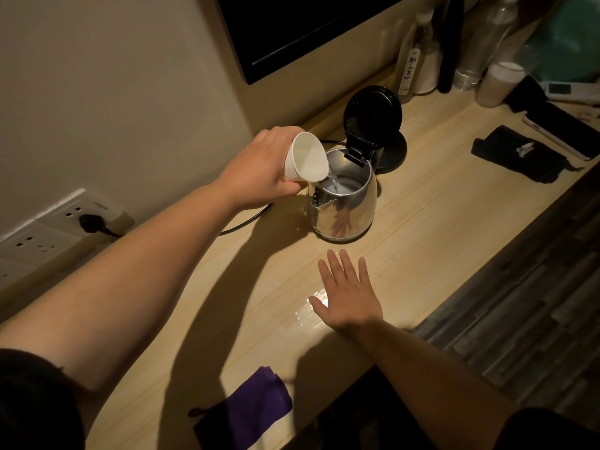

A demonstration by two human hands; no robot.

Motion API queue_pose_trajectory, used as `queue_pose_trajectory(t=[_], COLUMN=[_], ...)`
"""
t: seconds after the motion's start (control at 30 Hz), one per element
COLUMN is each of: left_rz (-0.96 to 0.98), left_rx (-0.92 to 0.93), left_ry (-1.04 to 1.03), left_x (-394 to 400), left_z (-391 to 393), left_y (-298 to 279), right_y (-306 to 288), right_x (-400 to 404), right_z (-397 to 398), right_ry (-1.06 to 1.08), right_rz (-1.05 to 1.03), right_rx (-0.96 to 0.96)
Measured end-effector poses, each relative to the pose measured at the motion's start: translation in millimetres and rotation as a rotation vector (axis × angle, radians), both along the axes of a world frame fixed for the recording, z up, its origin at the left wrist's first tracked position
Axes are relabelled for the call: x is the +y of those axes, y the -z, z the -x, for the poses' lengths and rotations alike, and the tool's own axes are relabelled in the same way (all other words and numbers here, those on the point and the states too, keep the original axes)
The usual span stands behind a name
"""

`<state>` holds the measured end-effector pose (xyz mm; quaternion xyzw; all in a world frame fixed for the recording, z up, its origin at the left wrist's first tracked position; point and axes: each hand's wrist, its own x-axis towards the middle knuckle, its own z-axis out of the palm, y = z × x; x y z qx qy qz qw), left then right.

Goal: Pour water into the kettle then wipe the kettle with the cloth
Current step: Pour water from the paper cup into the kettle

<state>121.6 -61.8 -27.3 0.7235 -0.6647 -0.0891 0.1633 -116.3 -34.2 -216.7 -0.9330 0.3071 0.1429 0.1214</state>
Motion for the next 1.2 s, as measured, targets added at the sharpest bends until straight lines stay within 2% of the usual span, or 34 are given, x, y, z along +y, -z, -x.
queue_pose_trajectory(t=[0.7, 1.2], left_rz=[-0.022, -0.056], left_rx=[-0.101, -0.093], left_ry=[0.054, 0.069], left_x=[-6.6, -10.4], left_z=[-0.1, -1.9], left_y=[-5.0, -15.0], right_y=[1.9, 2.6], right_x=[-0.8, -0.9], right_z=[0.0, 0.3], right_ry=[-0.005, -0.002], right_rz=[-0.008, -0.017], right_rx=[0.0, -0.009])
